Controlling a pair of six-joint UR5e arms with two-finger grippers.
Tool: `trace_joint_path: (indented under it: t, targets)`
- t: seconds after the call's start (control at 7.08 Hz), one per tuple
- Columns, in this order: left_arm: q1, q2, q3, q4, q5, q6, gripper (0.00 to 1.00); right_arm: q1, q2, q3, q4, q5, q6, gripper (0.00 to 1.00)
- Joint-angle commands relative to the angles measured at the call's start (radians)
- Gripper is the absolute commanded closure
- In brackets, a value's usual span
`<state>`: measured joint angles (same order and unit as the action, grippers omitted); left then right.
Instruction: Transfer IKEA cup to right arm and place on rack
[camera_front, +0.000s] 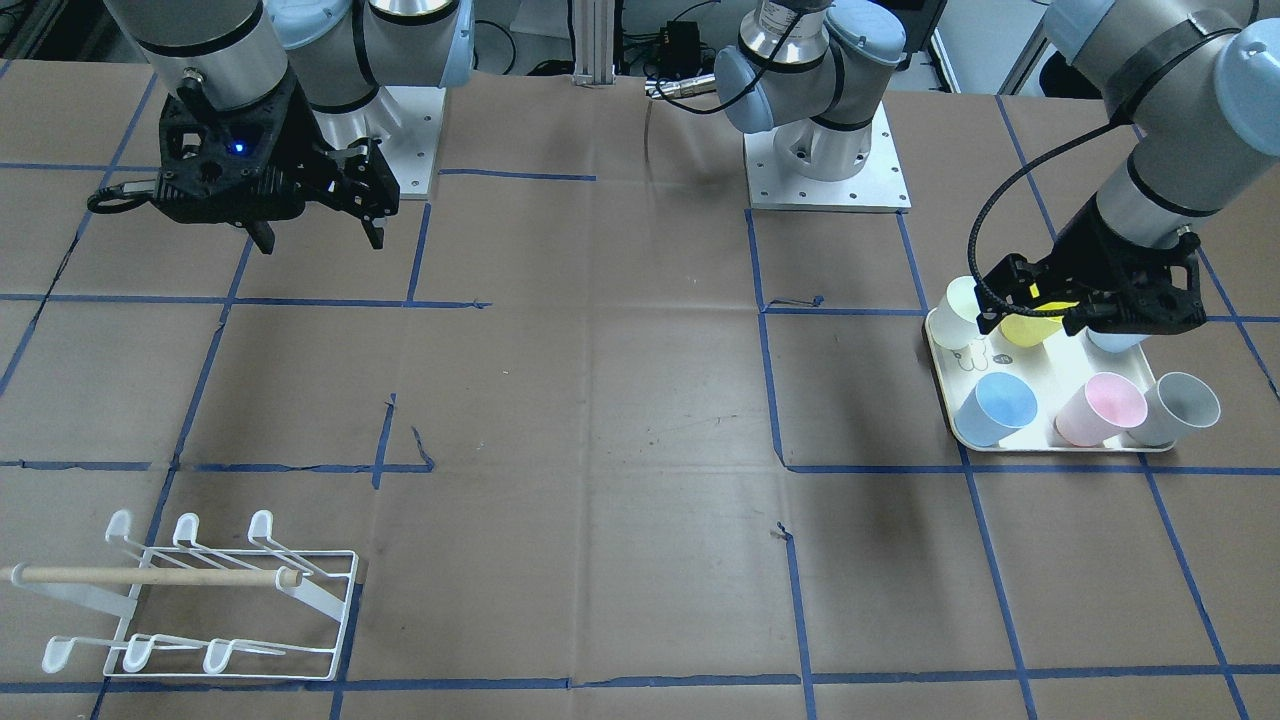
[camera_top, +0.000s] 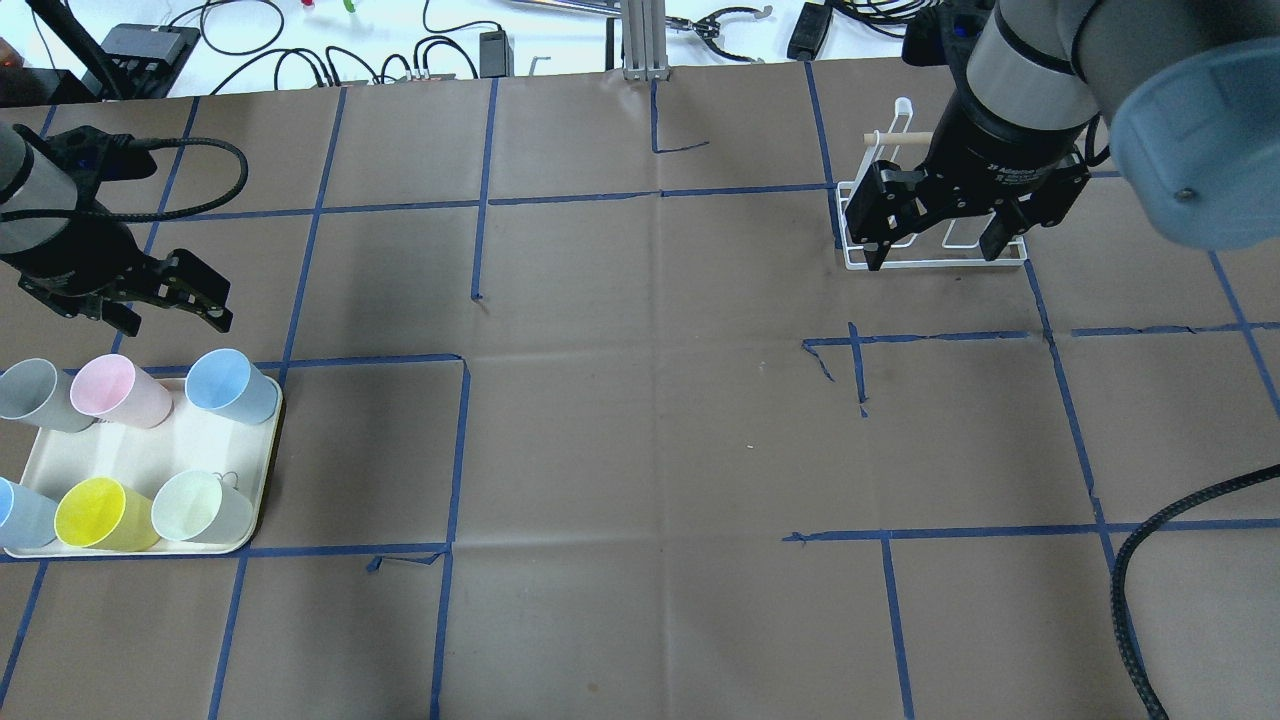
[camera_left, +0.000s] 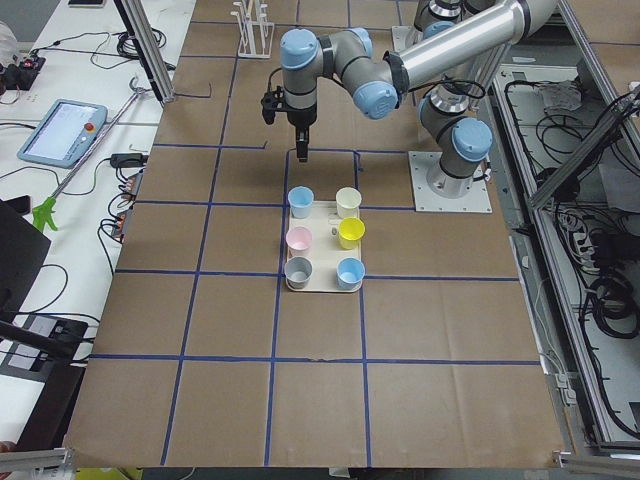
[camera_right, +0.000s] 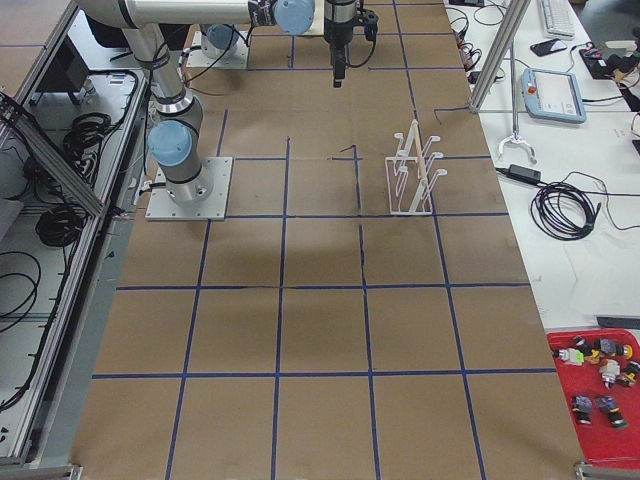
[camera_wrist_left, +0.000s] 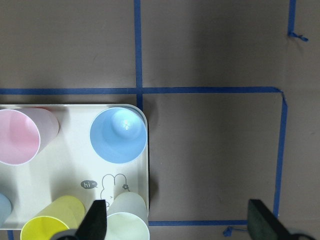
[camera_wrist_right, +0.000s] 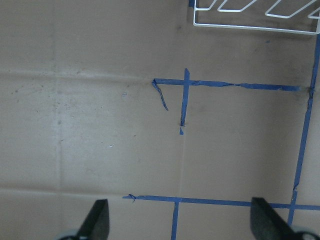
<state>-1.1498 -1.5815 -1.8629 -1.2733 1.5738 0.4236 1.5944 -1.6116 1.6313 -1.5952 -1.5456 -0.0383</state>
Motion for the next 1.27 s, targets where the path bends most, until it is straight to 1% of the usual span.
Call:
trace_joint_path:
  t: [0.0, 0.14, 0.28, 0.42, 0.57, 0.71, 0.85, 0.99, 1.13]
  targets:
    - [0.004, -0.050, -0.099, 0.159, 0.000, 0.004, 0.01, 0.004, -0.004, 0.007, -0.134, 0.002, 0.018, 0.01]
    - [0.005, -0.090, -0.126, 0.210, 0.000, 0.004, 0.01, 0.004, -0.007, 0.027, -0.167, 0.021, 0.114, 0.01]
    - [0.007, -0.128, -0.157, 0.265, 0.002, 0.004, 0.01, 0.004, -0.011, 0.060, -0.263, 0.057, 0.191, 0.01]
    - [0.007, -0.161, -0.177, 0.303, 0.002, 0.006, 0.01, 0.006, -0.010, 0.117, -0.411, 0.106, 0.240, 0.00]
    - [0.009, -0.176, -0.183, 0.316, 0.003, 0.006, 0.01, 0.004, -0.011, 0.160, -0.499, 0.164, 0.323, 0.00]
    - [0.009, -0.184, -0.183, 0.316, 0.017, 0.006, 0.01, 0.001, -0.011, 0.203, -0.593, 0.177, 0.559, 0.00]
    - [0.010, -0.196, -0.183, 0.319, 0.066, 0.003, 0.01, 0.002, -0.011, 0.226, -0.627, 0.197, 0.696, 0.00]
    - [0.024, -0.199, -0.185, 0.319, 0.071, 0.001, 0.01, 0.004, -0.010, 0.264, -0.690, 0.299, 0.775, 0.00]
    - [0.028, -0.199, -0.182, 0.322, 0.069, 0.001, 0.01, 0.004, -0.011, 0.322, -0.832, 0.385, 0.864, 0.00]
